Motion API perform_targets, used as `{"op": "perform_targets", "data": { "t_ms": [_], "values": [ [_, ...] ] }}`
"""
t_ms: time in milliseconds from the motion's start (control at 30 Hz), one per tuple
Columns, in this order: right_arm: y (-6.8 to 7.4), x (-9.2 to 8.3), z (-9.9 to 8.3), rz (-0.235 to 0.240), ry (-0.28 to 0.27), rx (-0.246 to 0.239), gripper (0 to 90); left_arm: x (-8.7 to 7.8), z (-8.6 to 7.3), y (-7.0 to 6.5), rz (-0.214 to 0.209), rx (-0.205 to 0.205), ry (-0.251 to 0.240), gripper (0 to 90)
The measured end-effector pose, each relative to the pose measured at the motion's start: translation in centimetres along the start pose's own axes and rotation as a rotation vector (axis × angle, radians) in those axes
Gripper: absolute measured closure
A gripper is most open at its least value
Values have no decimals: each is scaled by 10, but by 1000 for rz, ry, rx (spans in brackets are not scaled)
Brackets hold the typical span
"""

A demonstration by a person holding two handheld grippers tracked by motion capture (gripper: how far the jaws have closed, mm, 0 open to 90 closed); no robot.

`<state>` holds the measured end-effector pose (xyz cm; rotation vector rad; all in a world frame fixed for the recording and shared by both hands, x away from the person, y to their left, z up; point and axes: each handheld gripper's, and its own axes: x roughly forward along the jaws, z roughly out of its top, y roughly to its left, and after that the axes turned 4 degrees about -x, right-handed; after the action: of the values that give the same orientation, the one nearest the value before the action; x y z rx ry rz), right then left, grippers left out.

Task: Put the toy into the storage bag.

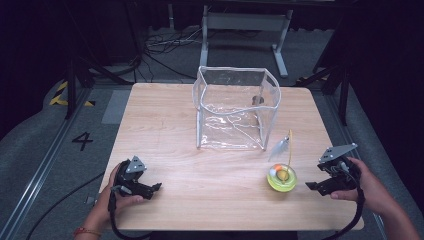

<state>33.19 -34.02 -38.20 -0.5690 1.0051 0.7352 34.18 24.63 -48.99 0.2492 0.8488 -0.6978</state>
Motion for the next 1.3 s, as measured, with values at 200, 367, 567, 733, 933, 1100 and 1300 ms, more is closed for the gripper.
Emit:
{"op": "perform_targets", "data": {
  "t_ms": [200, 367, 567, 733, 933, 1100, 1300],
  "values": [
    [4, -12, 20, 0, 17, -49, 217, 0, 0, 0, 0, 0, 0, 2],
    [7, -17, 33, 2, 13, -78, 224, 0, 0, 0, 0, 0, 0, 2],
    [12, -18, 53, 3, 23, -141, 267, 0, 0, 0, 0, 0, 0, 2],
    [14, -16, 64, 4, 39, -171, 325, 0, 0, 0, 0, 0, 0, 2],
    [20, -15, 76, 39, 52, -209, 353, 0, 0, 0, 0, 0, 0, 2],
    [24, -14, 86, 36, 67, -230, 352, 0, 0, 0, 1, 0, 0, 2],
    [23, -8, 95, 49, 81, -217, 395, 0, 0, 0, 0, 0, 0, 2]
  ]
}}
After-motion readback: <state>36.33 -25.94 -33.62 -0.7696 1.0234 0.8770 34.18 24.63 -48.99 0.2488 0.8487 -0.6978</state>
